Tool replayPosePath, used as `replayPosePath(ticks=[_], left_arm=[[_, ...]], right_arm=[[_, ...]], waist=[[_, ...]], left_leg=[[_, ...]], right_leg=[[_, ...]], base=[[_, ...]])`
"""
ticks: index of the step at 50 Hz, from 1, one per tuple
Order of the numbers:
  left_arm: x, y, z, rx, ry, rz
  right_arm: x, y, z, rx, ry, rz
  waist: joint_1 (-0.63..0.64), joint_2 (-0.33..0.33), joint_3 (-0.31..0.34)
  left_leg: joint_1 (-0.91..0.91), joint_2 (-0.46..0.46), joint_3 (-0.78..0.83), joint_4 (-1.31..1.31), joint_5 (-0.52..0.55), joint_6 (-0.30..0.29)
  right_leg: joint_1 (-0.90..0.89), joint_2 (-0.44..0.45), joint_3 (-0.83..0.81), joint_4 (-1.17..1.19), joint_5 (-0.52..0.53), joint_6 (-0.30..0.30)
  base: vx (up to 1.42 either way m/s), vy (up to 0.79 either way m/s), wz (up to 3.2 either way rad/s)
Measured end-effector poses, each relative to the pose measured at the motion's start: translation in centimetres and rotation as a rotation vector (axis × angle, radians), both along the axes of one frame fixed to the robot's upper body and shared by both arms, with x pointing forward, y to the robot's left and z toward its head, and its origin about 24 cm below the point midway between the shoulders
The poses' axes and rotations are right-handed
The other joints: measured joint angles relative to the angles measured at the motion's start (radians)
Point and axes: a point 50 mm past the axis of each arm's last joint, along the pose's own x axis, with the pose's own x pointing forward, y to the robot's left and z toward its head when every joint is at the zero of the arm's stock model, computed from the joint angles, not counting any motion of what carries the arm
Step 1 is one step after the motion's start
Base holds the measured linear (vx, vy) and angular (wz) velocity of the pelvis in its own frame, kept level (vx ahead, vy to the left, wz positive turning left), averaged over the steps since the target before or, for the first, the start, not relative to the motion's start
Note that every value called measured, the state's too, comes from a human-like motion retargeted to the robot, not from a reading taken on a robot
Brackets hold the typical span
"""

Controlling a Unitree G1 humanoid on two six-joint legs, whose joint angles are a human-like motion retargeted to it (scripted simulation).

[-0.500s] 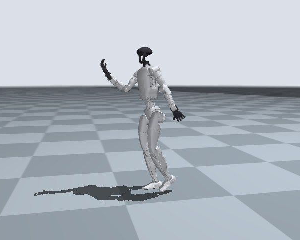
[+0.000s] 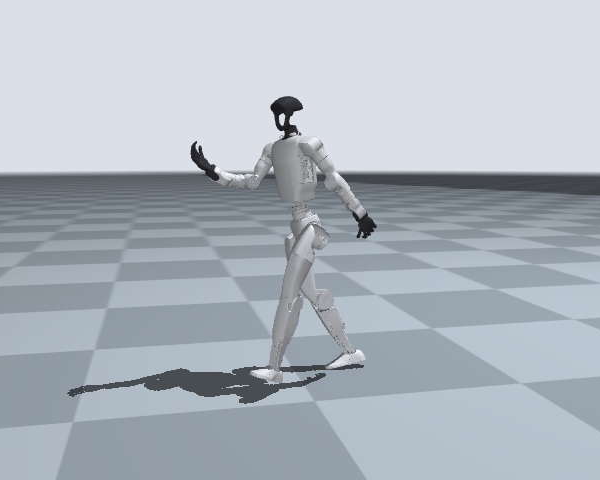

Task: Kungfu

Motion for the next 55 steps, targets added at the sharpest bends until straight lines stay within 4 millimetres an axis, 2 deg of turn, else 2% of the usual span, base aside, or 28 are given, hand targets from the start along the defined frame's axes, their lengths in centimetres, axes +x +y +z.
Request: replayPosePath(ticks=[2,3,5,8,10,12,13,16,18,20,22,23,24,27,30,31,33,34,35,38,41,45,47,48,50,51,53,55], left_arm=[[1.6,0.6,-1.0,0.069,-0.090,0.019],[2.6,1.1,-1.4,0.102,-0.135,0.025],[4.7,2.6,-2.2,0.160,-0.211,0.031],[9.6,5.3,-3.4,0.223,-0.321,0.017],[15.0,6.7,-4.2,0.235,-0.447,-0.035],[21.3,7.9,-4.5,0.231,-0.615,-0.145],[24.5,8.4,-4.3,0.230,-0.704,-0.209],[34.5,8.7,-2.3,0.208,-0.995,-0.435],[40.8,7.3,0.0,0.167,-1.208,-0.575],[46.5,4.6,3.1,0.108,-1.449,-0.684],[51.6,1.9,7.6,0.057,-1.720,-0.761],[53.8,0.4,10.4,0.026,-1.860,-0.809],[55.5,-0.6,13.3,0.020,-1.996,-0.859],[58.4,-2.3,22.5,0.059,-2.373,-1.062],[58.4,-3.2,31.3,0.188,-2.686,-1.348],[57.9,-3.5,34.0,-0.255,2.776,1.444],[56.4,-4.2,38.8,-0.341,2.503,1.379],[55.5,-4.6,40.8,-0.377,2.378,1.335],[54.5,-5.0,42.6,-0.405,2.257,1.287],[51.7,-6.1,46.3,-0.439,1.978,1.165],[50.2,-7.0,48.2,-0.424,1.842,1.123],[49.5,-7.6,49.4,-0.417,1.781,1.147],[49.2,-7.9,49.7,-0.416,1.751,1.145],[49.2,-8.0,49.8,-0.416,1.733,1.144],[49.1,-8.1,50.0,-0.425,1.697,1.138],[49.1,-8.2,50.0,-0.432,1.684,1.142],[49.3,-8.3,50.0,-0.450,1.662,1.152],[49.6,-8.6,49.5,-0.466,1.664,1.145]], right_arm=[[0.5,-0.3,-3.1,-0.036,0.124,-0.009],[0.6,-0.5,-5.0,-0.055,0.200,-0.013],[0.2,-0.7,-9.6,-0.100,0.373,-0.007],[-2.7,-0.3,-18.2,-0.211,0.708,0.028],[-5.7,-0.8,-23.3,-0.337,0.929,0.045],[-9.7,-2.4,-28.0,-0.486,1.214,0.060],[-12.3,-3.0,-30.3,-0.563,1.382,0.078],[-22.5,-4.3,-35.4,-0.758,1.903,0.129],[-29.9,-5.2,-36.7,-0.854,2.159,0.196],[-36.9,-6.1,-36.7,-0.911,2.329,0.301],[-42.6,-6.9,-35.9,-0.919,2.451,0.383],[-45.3,-6.8,-35.4,-0.885,2.494,0.413],[-47.6,-6.9,-34.8,-0.872,2.527,0.434],[-53.6,-6.9,-32.4,-0.832,2.609,0.465],[-59.2,-6.1,-29.3,-0.752,2.759,0.448],[-61.0,-5.7,-28.1,-0.698,2.836,0.434],[-64.0,-4.7,-25.7,-0.554,2.989,0.398],[-65.3,-4.0,-24.5,-0.462,3.056,0.377],[-66.4,-3.3,-23.4,0.358,-3.084,-0.352],[-68.8,-1.1,-20.8,0.052,-3.031,-0.299],[-69.8,1.1,-19.6,-0.146,-2.994,-0.300],[-69.3,3.6,-20.2,-0.267,-3.011,-0.399],[-68.3,4.3,-21.4,-0.330,-3.064,-0.474],[-67.7,4.4,-22.0,0.363,3.060,0.505],[-66.2,4.0,-23.5,0.414,2.957,0.523],[-65.5,3.7,-24.2,0.422,2.914,0.508],[-63.9,2.5,-25.7,0.424,2.840,0.456],[-62.2,0.9,-27.2,0.411,2.800,0.376]], waist=[[0.001,-0.026,-0.011],[0.004,-0.035,-0.018],[0.004,-0.043,-0.054],[-0.043,-0.044,-0.126],[-0.066,-0.020,-0.135],[-0.083,0.028,-0.131],[-0.087,0.043,-0.132],[-0.090,0.055,-0.136],[-0.129,0.072,-0.123],[-0.187,0.094,-0.089],[-0.208,0.084,-0.053],[-0.337,0.136,-0.023],[-0.383,0.154,-0.007],[-0.449,0.168,0.030],[-0.547,0.180,0.071],[-0.581,0.183,0.083],[-0.642,0.190,0.106],[-0.666,0.193,0.115],[-0.689,0.196,0.122],[-0.715,0.213,0.134],[-0.756,0.233,0.148],[-0.821,0.254,0.168],[-0.841,0.262,0.169],[-0.849,0.264,0.167],[-0.858,0.259,0.158],[-0.861,0.250,0.148],[-0.866,0.245,0.105],[-0.831,0.262,0.044]], left_leg=[[0.027,-0.014,0.015,0.035,-0.016,0.070],[0.045,-0.022,0.021,0.010,0.044,0.091],[0.075,-0.002,0.032,-0.015,0.155,0.070],[0.010,0.092,-0.036,0.081,0.225,0.027],[0.008,0.134,-0.070,0.142,0.182,0.010],[0.052,0.162,-0.068,0.152,0.140,0.017],[0.071,0.166,-0.080,0.151,0.122,0.018],[0.146,0.127,-0.088,0.120,0.075,0.036],[0.225,0.062,-0.112,0.083,0.044,0.056],[0.317,-0.007,-0.156,0.047,0.019,0.074],[0.400,-0.071,-0.150,0.016,-0.005,0.088],[0.424,-0.089,-0.285,0.014,0.000,0.091],[0.449,-0.100,-0.321,0.009,-0.007,0.093],[0.517,-0.119,-0.347,0.005,-0.043,0.089],[0.585,-0.130,-0.390,0.009,-0.080,0.082],[0.610,-0.132,-0.403,0.008,-0.092,0.079],[0.656,-0.135,-0.426,0.007,-0.116,0.071],[0.675,-0.137,-0.436,0.010,-0.128,0.066],[0.691,-0.139,-0.446,0.016,-0.140,0.061],[0.725,-0.132,-0.455,0.032,-0.171,0.039],[0.764,-0.123,-0.476,0.041,-0.197,0.024],[0.813,-0.096,-0.521,0.058,-0.221,-0.004],[0.834,-0.088,-0.547,0.065,-0.228,-0.018],[0.846,-0.086,-0.558,0.065,-0.228,-0.024],[0.874,-0.085,-0.575,0.065,-0.227,-0.038],[0.889,-0.090,-0.587,0.067,-0.225,-0.043],[0.889,-0.101,-0.621,0.074,-0.214,-0.052],[0.854,-0.095,-0.641,0.081,-0.192,-0.061]], right_leg=[[0.018,-0.018,-0.002,0.009,0.040,0.051],[0.032,-0.020,-0.001,0.013,0.069,0.079],[0.034,0.017,0.014,0.023,0.156,0.116],[-0.045,0.112,-0.001,0.115,0.368,0.116],[-0.099,0.147,-0.056,0.211,0.501,0.116],[-0.130,0.171,-0.142,0.311,0.591,0.116],[-0.149,0.165,-0.181,0.362,0.603,0.116],[-0.205,0.068,-0.236,0.475,0.482,0.116],[-0.228,0.017,-0.236,0.486,0.398,0.116],[-0.245,-0.017,-0.210,0.468,0.304,0.116],[-0.242,-0.044,-0.141,0.375,0.238,0.085],[-0.262,-0.057,-0.252,0.358,0.219,0.046],[-0.282,-0.064,-0.253,0.320,0.204,0.016],[-0.349,-0.068,-0.121,0.194,0.198,-0.074],[-0.424,-0.051,0.028,0.107,0.263,-0.152],[-0.448,-0.048,0.062,0.085,0.303,-0.171],[-0.486,-0.043,0.108,0.043,0.344,-0.196],[-0.501,-0.046,0.113,0.025,0.345,-0.190],[-0.516,-0.051,0.111,0.009,0.343,-0.177],[-0.554,-0.048,0.098,-0.009,0.355,-0.227],[-0.583,-0.037,0.116,-0.014,0.337,-0.269],[-0.581,-0.032,0.162,-0.039,0.280,-0.316],[-0.574,-0.035,0.198,-0.025,0.250,-0.306],[-0.570,-0.035,0.224,-0.010,0.237,-0.292],[-0.551,-0.036,0.268,0.032,0.185,-0.230],[-0.535,-0.057,0.231,0.032,0.215,-0.184],[-0.542,-0.115,0.152,0.042,0.354,-0.104],[-0.615,-0.148,0.098,0.102,0.466,-0.081]], base=[[0.78,-0.08,-0.22],[0.89,-0.11,-0.31],[0.96,-0.25,-0.27],[0.91,-0.48,0.00],[0.55,-0.30,0.30],[0.61,-0.06,0.38],[0.76,0.07,0.11],[0.90,0.29,0.17],[0.85,0.35,1.24],[0.70,0.25,1.28],[0.67,0.11,1.61],[0.61,-0.04,3.26],[0.54,-0.12,2.49],[0.47,-0.19,0.35],[0.41,-0.22,0.42],[0.46,-0.26,0.52],[0.47,-0.25,0.53],[0.37,-0.14,0.45],[0.39,-0.16,0.27],[0.54,-0.27,0.05],[0.53,-0.27,0.43],[0.55,-0.37,0.87],[0.59,-0.43,0.96],[0.52,-0.39,0.98],[0.57,-0.47,0.99],[0.66,-0.59,1.13],[0.67,-0.68,1.33],[0.53,-0.62,1.00]])
